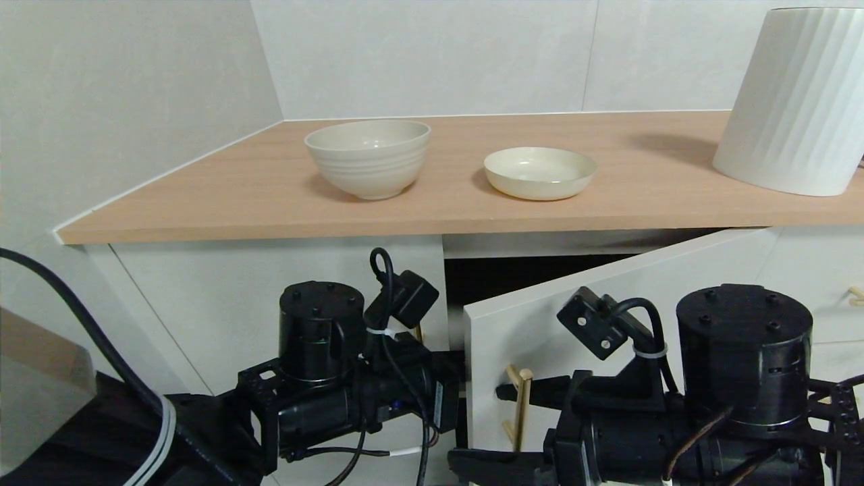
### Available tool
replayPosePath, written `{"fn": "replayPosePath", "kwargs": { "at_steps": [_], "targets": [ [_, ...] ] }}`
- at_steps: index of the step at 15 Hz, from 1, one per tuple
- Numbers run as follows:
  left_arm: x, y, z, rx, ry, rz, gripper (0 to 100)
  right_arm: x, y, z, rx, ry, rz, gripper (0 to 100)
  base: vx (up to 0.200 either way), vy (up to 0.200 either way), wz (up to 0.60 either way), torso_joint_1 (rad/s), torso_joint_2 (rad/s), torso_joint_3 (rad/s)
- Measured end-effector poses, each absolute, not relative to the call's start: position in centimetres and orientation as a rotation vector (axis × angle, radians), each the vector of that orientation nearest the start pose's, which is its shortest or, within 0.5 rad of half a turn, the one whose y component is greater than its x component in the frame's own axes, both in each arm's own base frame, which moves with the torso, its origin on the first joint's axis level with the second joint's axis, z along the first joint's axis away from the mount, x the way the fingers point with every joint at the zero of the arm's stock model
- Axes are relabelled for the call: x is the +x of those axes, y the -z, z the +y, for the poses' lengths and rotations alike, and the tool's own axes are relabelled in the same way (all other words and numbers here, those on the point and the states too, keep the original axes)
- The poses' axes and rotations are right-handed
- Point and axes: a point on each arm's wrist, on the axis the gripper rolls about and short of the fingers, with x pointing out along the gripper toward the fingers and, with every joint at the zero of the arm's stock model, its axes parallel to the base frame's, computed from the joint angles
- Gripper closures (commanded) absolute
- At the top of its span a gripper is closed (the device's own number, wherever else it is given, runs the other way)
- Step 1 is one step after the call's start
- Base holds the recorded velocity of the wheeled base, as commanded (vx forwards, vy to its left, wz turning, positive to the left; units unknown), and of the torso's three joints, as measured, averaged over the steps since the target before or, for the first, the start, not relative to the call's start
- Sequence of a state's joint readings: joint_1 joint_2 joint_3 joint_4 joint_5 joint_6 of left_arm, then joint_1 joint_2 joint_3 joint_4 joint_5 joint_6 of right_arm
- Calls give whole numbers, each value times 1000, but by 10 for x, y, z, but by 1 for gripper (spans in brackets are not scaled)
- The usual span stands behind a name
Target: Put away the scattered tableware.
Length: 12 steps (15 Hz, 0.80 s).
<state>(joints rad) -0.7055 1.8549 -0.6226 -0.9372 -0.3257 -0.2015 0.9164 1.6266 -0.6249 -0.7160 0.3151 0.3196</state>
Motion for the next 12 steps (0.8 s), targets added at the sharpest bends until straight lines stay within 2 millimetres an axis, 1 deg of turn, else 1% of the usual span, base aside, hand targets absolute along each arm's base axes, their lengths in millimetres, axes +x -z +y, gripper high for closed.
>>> {"fn": "replayPosePath", "kwargs": {
  "at_steps": [3, 5, 7, 9, 11, 12],
  "targets": [
    [227, -118, -213, -120, 1005, 409, 100, 168, -164, 215, 183, -1132, 476, 0, 0, 0, 0, 0, 0, 0],
    [224, -118, -219, -117, 1016, 406, 100, 182, -161, 205, 160, -1086, 462, 0, 0, 0, 0, 0, 0, 0],
    [223, -119, -222, -118, 1018, 403, 100, 193, -160, 184, 160, -1002, 458, 0, 0, 0, 0, 0, 0, 0],
    [224, -119, -222, -119, 1024, 404, 100, 198, -163, 162, 173, -921, 436, 0, 0, 0, 0, 0, 0, 0],
    [223, -119, -223, -120, 1035, 407, 100, 193, -165, 142, 182, -860, 408, 0, 0, 0, 0, 0, 0, 0],
    [221, -120, -225, -124, 1050, 396, 100, 187, -165, 134, 183, -841, 397, 0, 0, 0, 0, 0, 0, 0]
  ]
}}
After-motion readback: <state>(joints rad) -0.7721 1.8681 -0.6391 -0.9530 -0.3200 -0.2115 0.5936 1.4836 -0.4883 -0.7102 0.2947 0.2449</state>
